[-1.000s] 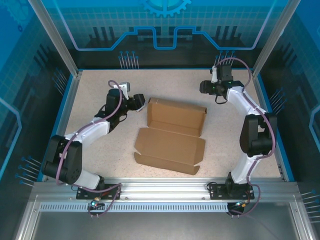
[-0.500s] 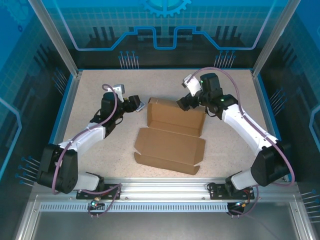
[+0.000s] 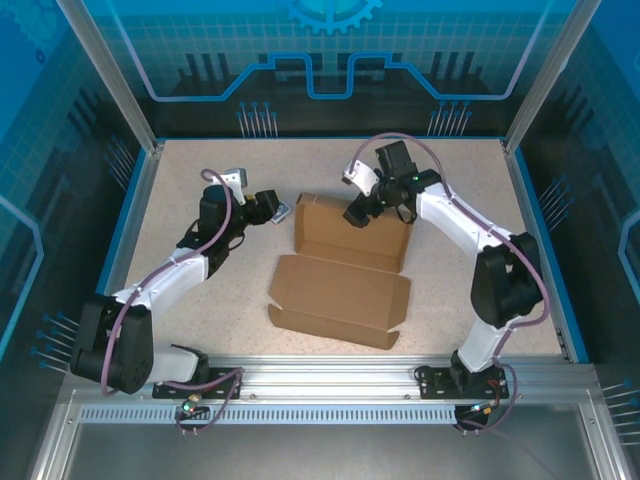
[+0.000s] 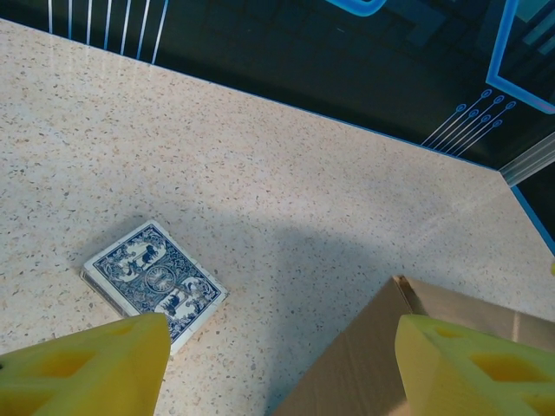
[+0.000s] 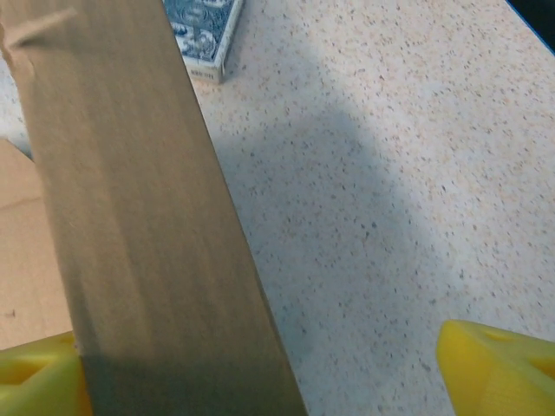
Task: Fold the paper box
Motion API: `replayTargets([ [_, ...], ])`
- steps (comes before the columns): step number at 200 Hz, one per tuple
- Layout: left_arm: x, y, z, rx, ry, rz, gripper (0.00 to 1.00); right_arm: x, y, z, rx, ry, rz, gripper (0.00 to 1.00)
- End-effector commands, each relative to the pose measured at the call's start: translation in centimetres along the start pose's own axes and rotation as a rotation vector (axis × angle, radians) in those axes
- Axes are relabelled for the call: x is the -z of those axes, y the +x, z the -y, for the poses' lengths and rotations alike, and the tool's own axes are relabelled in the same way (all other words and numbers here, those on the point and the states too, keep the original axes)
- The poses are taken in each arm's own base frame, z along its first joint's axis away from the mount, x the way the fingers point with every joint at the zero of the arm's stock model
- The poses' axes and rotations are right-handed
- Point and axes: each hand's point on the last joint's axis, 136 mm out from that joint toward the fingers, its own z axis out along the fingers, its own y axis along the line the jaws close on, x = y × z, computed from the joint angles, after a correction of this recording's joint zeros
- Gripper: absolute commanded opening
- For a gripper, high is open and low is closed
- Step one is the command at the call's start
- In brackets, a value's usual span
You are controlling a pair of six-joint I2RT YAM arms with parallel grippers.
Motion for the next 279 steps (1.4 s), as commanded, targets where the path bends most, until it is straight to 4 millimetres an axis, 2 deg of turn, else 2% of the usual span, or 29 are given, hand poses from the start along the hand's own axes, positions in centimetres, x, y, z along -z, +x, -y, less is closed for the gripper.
replayTargets([
  [1,0.5,-0.5,0.0,0.023,0.005,0.024,0.7,-0.5,0.4,0.7,-0.125,-0.137,-0.007,0.9],
  [44,0.5,-0.3,-0.3,0.02,-0.003,0.02,0.71,-2.5,3.0,4.8,-0.423,-0.251,-0.026,0.84],
  [67,0.5,-0.6,-0.2,0.019,-0.004,0.025,0.7,-3.4,5.4,7.2,-0.575,-0.257,-0.04,0.8],
  [100,0.5,-0.8,-0.3,0.013,-0.011,0.029,0.71,-4.0,8.9,9.5,-0.721,-0.242,-0.066,0.77],
  [146,0.4,-0.9,-0.6,0.014,-0.029,0.028,0.71,-4.0,12.3,11.1,-0.845,-0.194,-0.089,0.76],
  [185,1.4,-1.2,-2.1,0.008,-0.114,0.056,0.73,-3.9,14.0,11.0,-0.885,-0.16,-0.116,0.76],
  [198,1.7,-0.7,-3.1,0.009,-0.159,0.051,0.75,-3.9,14.4,11.0,-0.89,-0.149,-0.125,0.76],
  [219,2.0,1.2,-4.8,0.039,-0.223,0.026,0.78,-4.0,14.8,10.9,-0.892,-0.139,-0.134,0.76],
  [241,2.6,3.2,-5.7,0.086,-0.237,-0.007,0.8,-4.1,15.2,10.8,-0.901,-0.135,-0.142,0.76],
  [262,2.9,5.3,-5.5,0.145,-0.203,-0.063,0.82,-4.1,15.2,10.8,-0.9,-0.136,-0.14,0.76],
  [279,2.6,6.7,-4.0,0.219,-0.104,-0.116,0.82,-4.1,15.1,10.9,-0.897,-0.131,-0.139,0.76],
])
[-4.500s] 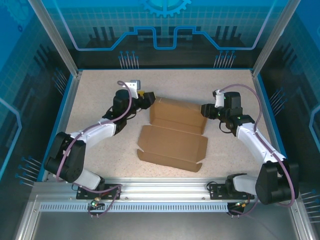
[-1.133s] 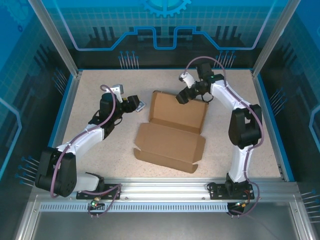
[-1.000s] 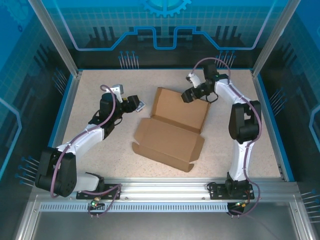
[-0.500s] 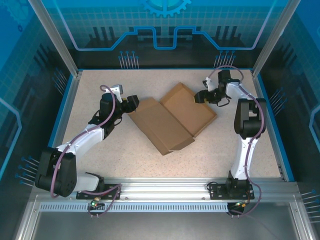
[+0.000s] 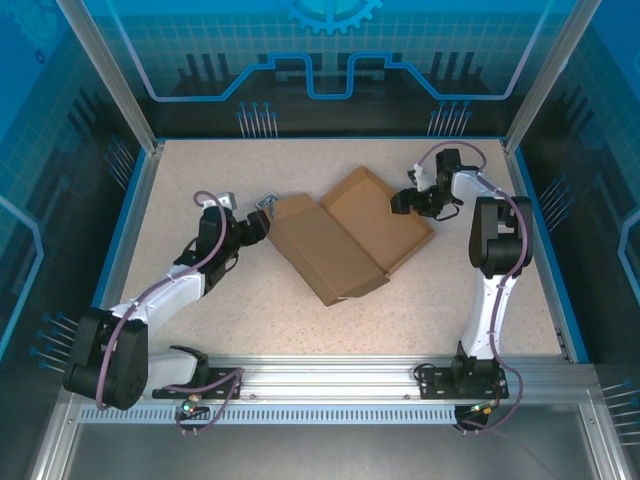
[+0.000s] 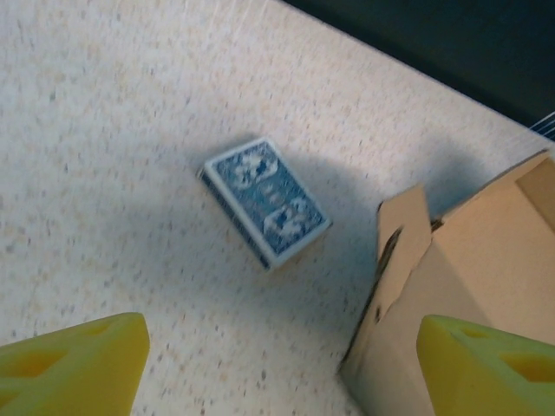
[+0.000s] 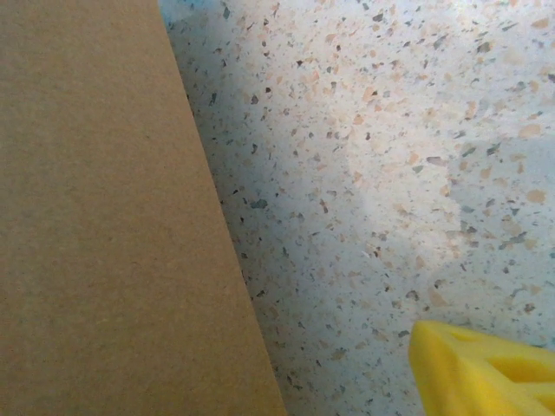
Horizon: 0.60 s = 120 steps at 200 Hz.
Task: Fold the paper box
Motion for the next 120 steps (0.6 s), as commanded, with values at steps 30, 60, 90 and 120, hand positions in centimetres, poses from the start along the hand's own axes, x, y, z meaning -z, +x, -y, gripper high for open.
replayTargets([
  [30,0.5,1.8,5.0,0.22,0.298,-0.128,0.81,0.8,-0.2,0.1,-0.015,0.008,0.022,0.76],
  [60,0.3,1.5,8.7,0.259,0.432,-0.166,0.77,1.1,-0.1,0.1,-0.022,0.018,0.031,0.76],
  [90,-0.3,1.3,12.4,0.25,0.521,-0.2,0.74,1.6,-0.3,0.0,-0.035,0.034,0.06,0.76],
  [120,-1.5,-0.5,14.4,0.241,0.561,-0.174,0.73,2.3,-0.4,-0.1,-0.049,0.053,0.083,0.77],
])
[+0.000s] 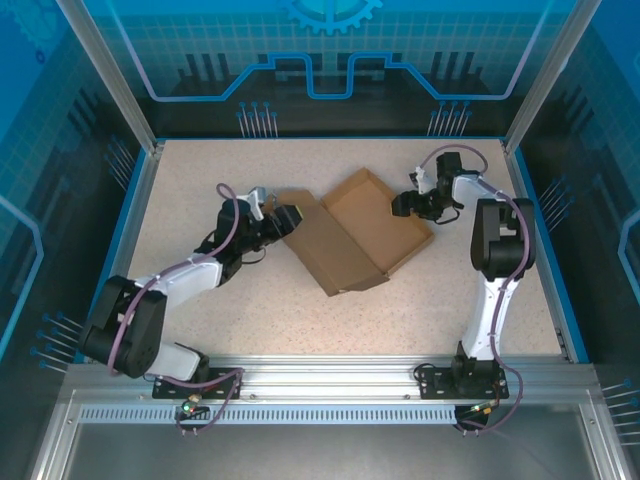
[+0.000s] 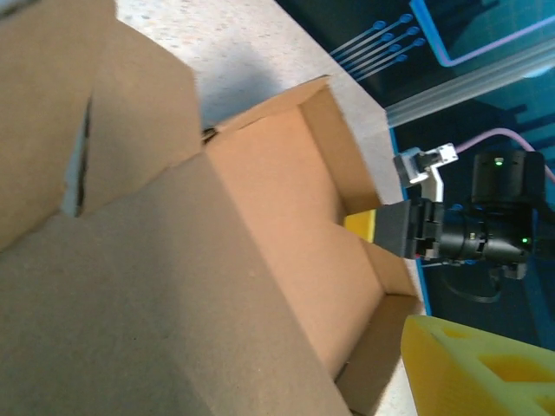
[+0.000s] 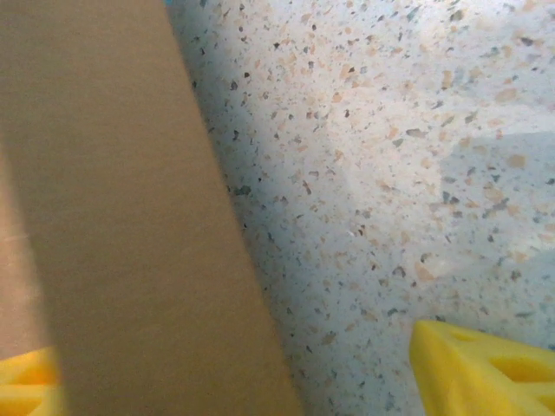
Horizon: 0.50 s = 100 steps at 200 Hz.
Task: Fold the paper box
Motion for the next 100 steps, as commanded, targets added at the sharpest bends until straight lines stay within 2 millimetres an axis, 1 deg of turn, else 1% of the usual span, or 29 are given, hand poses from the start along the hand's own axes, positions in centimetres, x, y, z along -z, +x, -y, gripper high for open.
replayTargets([
  [1,-1.1,-2.2,3.7,-0.019,0.117,0.027,0.73,2.0,-1.0,-0.3,-0.017,0.021,0.061,0.77],
  [25,-2.8,-3.5,4.7,-0.056,0.123,0.014,0.73,2.1,-0.8,-0.7,-0.033,0.01,0.076,0.77],
  [41,-4.1,-4.4,5.0,-0.08,0.113,0.007,0.73,2.1,-0.5,-1.1,-0.043,0.001,0.086,0.77],
  [72,-6.9,-5.3,5.0,-0.105,0.1,-0.039,0.74,1.6,0.1,-2.1,-0.061,-0.031,0.094,0.77],
  [100,-8.7,-6.7,4.7,-0.121,0.083,-0.047,0.74,1.4,0.8,-3.6,-0.064,-0.048,0.106,0.77],
])
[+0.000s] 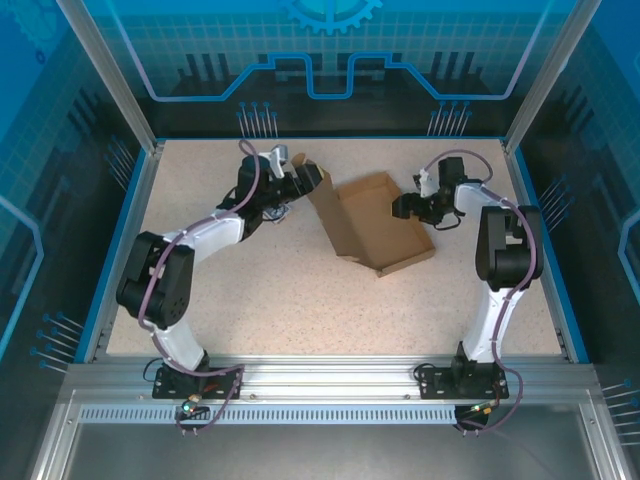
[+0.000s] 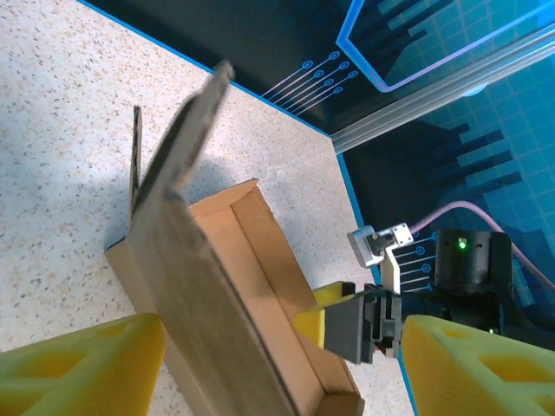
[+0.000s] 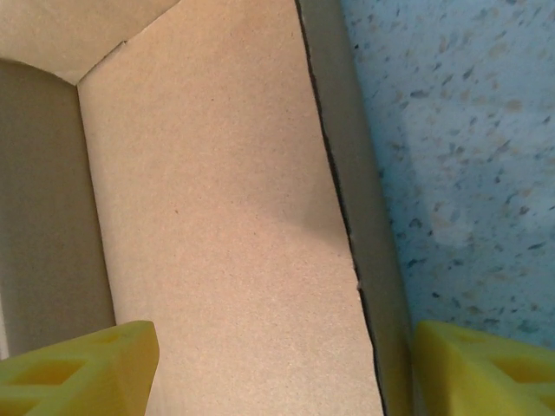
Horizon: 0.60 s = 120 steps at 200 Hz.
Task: Fold the paper box
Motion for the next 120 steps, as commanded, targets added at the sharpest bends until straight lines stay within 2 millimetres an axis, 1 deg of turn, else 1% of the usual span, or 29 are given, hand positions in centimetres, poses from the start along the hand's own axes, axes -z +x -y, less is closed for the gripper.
replayTargets([
  [1,-1.3,-0.6,-0.4,-0.038,-0.011,-0.044,0.74,0.6,-0.1,-2.7,0.003,-0.049,0.041,0.77],
  [32,-3.2,-2.5,-0.7,-0.069,-0.021,-0.062,0.74,0.5,0.8,-4.1,-0.015,-0.055,0.069,0.79],
  [49,-4.2,-3.5,-0.9,-0.093,-0.031,-0.076,0.75,0.1,1.8,-4.8,-0.033,-0.056,0.071,0.81],
  [81,-5.7,-5.5,-2.2,-0.12,-0.065,-0.086,0.77,0.0,3.5,-6.0,-0.027,-0.026,0.083,0.83],
  [95,-5.9,-6.4,-2.5,-0.126,-0.068,-0.085,0.77,0.4,4.1,-6.0,-0.01,0.007,0.084,0.84],
  [103,-6.0,-6.7,-2.4,-0.137,-0.068,-0.087,0.77,1.0,4.3,-5.5,0.005,0.053,0.087,0.85],
  [120,-6.2,-7.1,-2.3,-0.157,-0.071,-0.102,0.77,2.6,3.5,-4.4,0.074,0.162,0.121,0.86],
])
